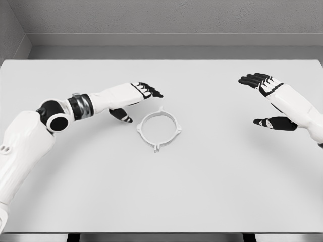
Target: Assemble PVC drainage pipe clamps
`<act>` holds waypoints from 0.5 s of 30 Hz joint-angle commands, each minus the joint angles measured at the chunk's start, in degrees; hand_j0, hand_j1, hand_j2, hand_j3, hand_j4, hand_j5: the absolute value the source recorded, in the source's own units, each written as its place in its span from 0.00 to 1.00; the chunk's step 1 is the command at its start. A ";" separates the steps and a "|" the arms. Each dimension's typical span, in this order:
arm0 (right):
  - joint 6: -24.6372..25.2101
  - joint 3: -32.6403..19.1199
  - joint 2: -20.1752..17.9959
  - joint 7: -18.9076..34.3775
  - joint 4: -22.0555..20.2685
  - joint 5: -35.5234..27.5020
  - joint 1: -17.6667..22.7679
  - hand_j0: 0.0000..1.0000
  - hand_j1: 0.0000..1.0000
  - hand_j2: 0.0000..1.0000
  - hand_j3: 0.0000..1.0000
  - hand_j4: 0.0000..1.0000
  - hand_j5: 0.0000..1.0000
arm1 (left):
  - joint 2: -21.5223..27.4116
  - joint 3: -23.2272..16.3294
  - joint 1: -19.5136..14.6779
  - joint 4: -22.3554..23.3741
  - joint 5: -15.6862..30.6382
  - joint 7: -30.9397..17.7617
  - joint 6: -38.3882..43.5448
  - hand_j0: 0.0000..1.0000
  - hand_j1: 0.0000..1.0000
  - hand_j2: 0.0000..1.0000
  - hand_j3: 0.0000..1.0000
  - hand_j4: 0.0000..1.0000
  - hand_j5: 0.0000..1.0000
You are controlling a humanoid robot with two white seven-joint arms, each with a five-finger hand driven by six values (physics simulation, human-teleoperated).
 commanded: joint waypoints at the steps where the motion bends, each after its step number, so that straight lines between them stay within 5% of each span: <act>1: 0.08 0.00 -0.05 -0.02 -0.08 -0.42 0.00 1.00 1.00 1.00 1.00 1.00 1.00 | 0.37 -0.33 0.09 -1.35 0.57 -0.09 0.11 1.00 1.00 1.00 1.00 1.00 1.00; 15: 0.08 0.00 -0.05 -0.11 -0.08 -0.42 0.00 1.00 1.00 1.00 1.00 1.00 1.00 | 0.46 -0.33 1.23 -2.85 0.57 -0.27 0.11 1.00 1.00 1.00 1.00 1.00 1.00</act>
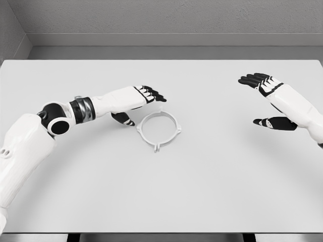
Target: Assemble PVC drainage pipe clamps
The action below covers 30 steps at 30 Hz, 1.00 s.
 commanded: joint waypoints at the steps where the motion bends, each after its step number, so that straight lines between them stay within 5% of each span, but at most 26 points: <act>1: 0.08 -0.01 -0.05 0.00 -0.02 -0.41 0.00 1.00 1.00 1.00 1.00 1.00 1.00 | 0.09 0.05 0.00 -0.18 0.40 0.01 0.11 1.00 1.00 1.00 1.00 1.00 1.00; 25: 0.08 -0.01 -0.05 -0.09 -0.20 -0.41 0.09 1.00 1.00 1.00 1.00 1.00 1.00 | -0.08 0.14 1.14 -1.41 0.23 -0.07 0.11 1.00 1.00 1.00 1.00 1.00 1.00; 30: 0.08 -0.01 -0.05 0.00 -0.20 -0.50 0.09 1.00 1.00 1.00 1.00 1.00 1.00 | 9.32 1.19 0.62 -0.89 5.32 0.19 0.11 1.00 1.00 1.00 1.00 1.00 1.00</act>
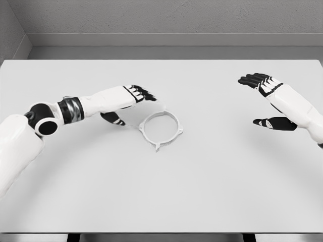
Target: Assemble PVC drainage pipe clamps
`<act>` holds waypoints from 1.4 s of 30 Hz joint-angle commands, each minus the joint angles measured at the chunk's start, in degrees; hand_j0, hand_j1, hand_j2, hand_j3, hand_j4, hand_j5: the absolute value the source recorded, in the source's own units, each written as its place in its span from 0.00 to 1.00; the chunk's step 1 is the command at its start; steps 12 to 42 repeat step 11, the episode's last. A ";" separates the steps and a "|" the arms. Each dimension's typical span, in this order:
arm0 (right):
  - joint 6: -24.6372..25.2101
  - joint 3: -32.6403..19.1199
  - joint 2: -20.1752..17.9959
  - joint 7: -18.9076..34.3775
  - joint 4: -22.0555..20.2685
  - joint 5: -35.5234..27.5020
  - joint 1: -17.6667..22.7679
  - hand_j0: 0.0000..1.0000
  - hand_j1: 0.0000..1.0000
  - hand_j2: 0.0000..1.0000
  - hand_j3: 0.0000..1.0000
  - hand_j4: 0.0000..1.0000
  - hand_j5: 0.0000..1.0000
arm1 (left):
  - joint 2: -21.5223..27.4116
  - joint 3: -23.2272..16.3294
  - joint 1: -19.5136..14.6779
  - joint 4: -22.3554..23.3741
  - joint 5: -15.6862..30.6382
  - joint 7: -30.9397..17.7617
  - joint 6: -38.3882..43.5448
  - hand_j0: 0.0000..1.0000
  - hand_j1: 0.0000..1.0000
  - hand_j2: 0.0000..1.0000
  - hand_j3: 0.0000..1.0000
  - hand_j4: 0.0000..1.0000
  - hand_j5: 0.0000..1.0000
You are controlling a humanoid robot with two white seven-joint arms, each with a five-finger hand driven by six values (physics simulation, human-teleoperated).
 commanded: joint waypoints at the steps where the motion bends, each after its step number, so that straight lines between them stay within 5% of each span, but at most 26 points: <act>1: 0.08 -0.01 -0.05 -0.02 -0.03 -0.36 0.00 1.00 1.00 1.00 1.00 1.00 1.00 | 5.34 1.88 0.00 0.54 2.93 0.04 0.11 1.00 1.00 1.00 1.00 1.00 1.00; 11: 0.08 1.30 -0.14 -0.19 -0.91 -0.71 -0.70 1.00 1.00 1.00 1.00 1.00 1.00 | 13.16 10.15 0.53 11.00 6.27 0.04 0.11 1.00 1.00 1.00 1.00 1.00 1.00; 42: 0.08 1.30 -0.14 -0.19 -0.91 -0.71 -0.70 1.00 1.00 1.00 1.00 1.00 1.00 | 13.16 10.15 0.53 11.00 6.27 0.04 0.11 1.00 1.00 1.00 1.00 1.00 1.00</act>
